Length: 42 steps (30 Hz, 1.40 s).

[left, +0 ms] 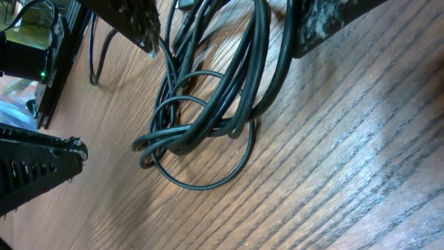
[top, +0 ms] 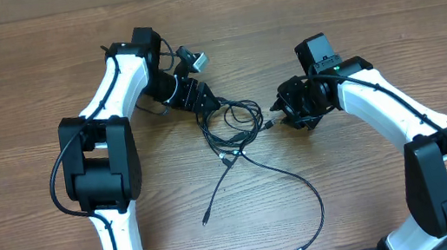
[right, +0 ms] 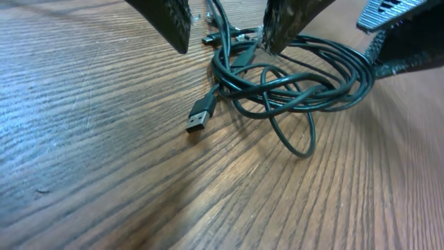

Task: Untangle cables

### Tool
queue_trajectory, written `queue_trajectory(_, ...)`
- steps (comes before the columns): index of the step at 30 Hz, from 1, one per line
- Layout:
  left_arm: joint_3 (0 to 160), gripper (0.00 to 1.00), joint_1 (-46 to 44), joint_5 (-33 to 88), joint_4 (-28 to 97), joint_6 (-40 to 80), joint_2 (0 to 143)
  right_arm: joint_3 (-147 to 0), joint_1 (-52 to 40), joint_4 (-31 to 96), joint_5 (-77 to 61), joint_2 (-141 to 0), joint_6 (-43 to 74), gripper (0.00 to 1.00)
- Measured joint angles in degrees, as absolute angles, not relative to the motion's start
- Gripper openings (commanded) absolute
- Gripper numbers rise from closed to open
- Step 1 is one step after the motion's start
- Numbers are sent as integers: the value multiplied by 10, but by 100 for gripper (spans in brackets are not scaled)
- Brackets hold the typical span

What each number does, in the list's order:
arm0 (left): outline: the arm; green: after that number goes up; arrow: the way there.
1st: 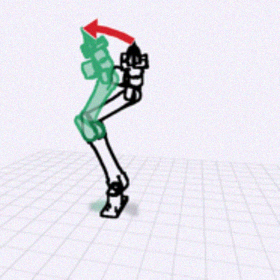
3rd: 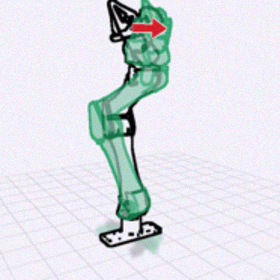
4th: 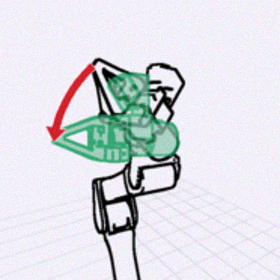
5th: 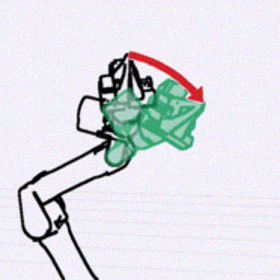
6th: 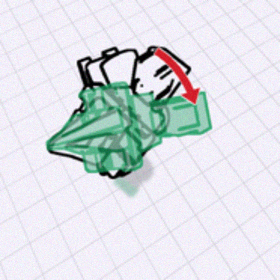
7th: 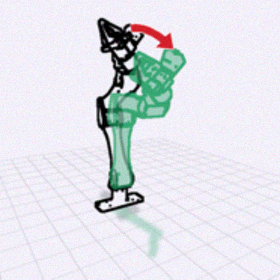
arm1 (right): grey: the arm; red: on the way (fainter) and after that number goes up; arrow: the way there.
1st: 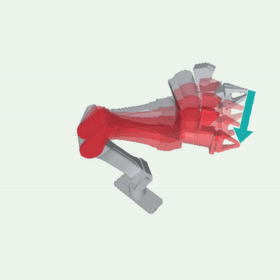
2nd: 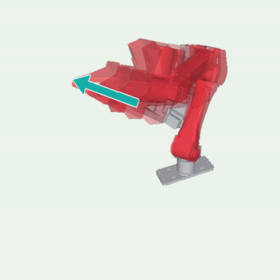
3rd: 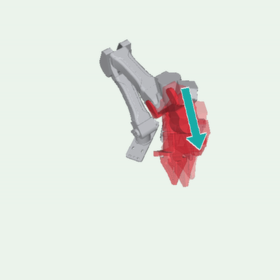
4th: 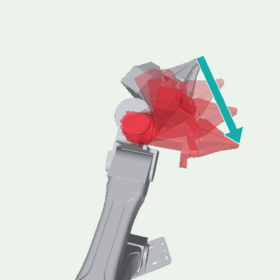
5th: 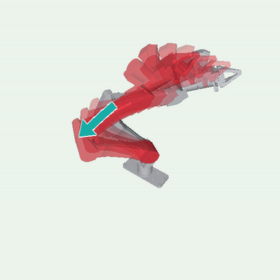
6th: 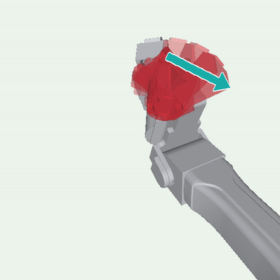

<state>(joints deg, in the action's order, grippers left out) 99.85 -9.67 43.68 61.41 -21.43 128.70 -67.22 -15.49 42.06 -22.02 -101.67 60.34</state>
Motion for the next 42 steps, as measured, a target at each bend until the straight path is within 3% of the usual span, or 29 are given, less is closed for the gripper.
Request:
queue_trajectory(6,999,59,-99,418,610,-211,1287,-672,-155,422,-220,-1017,567,32)
queue_trajectory(12,999,41,-119,394,602,-206,1287,-672,-155,422,-220,-1017,557,32)
queue_trajectory(13,999,38,-124,387,601,-204,1287,-672,-155,422,-220,-1017,555,30)
queue_trajectory(16,999,9,-136,367,599,-196,1287,-672,-155,422,-218,-1017,546,24)
queue_trajectory(17,999,4,-139,361,597,-195,1287,-672,-155,422,-218,-1017,543,24)
queue_trajectory(18,999,4,-142,357,597,-193,1287,-672,-155,422,-217,-1017,537,25)
queue_trajectory(23,999,4,-146,347,597,-179,1287,-672,-155,422,-221,-1017,482,51)
queue_trajectory(25,999,4,-146,354,603,-176,1287,-672,-155,415,-240,-1017,450,55)
queue_trajectory(34,999,4,-133,447,616,-128,1287,-672,-162,386,-404,-1017,272,50)
queue_trajectory(42,999,4,-125,483,615,-52,1287,-672,-220,338,-398,-1017,234,43)
